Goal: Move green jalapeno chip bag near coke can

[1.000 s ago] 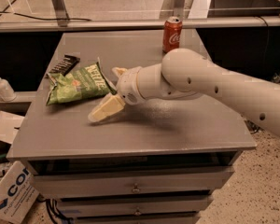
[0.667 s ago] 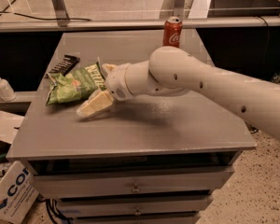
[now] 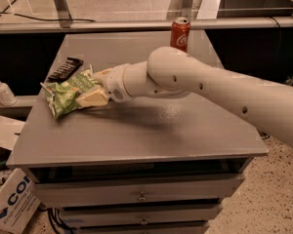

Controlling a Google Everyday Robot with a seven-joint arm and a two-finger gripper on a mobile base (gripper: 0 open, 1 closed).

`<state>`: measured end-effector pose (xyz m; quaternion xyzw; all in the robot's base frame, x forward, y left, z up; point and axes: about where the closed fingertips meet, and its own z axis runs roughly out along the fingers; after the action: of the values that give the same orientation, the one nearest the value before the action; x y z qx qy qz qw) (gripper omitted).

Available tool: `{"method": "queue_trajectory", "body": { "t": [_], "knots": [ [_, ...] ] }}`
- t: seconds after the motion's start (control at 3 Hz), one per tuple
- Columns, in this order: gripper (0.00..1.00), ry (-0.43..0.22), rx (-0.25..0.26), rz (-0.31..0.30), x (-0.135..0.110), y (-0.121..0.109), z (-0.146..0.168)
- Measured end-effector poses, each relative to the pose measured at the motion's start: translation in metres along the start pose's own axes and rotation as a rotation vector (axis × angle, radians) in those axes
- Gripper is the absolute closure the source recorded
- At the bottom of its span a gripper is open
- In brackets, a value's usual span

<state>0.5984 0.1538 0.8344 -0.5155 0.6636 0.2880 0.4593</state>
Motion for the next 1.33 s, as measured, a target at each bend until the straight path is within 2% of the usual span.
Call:
{"method": "queue_trajectory", "body": {
  "t": [0.33, 0.67, 1.0, 1.33],
  "knots": [
    [0.64, 0.002, 0.031, 0.024, 0.006, -0.001, -0.01],
    [0.87, 0.003, 0.093, 0.038, 0.009, -0.008, -0.04],
    [1.0, 0.01, 0.207, 0.043, 0.011, -0.029, -0.099],
    [1.0, 0.061, 0.353, 0.03, 0.014, -0.056, -0.181]
  ]
}}
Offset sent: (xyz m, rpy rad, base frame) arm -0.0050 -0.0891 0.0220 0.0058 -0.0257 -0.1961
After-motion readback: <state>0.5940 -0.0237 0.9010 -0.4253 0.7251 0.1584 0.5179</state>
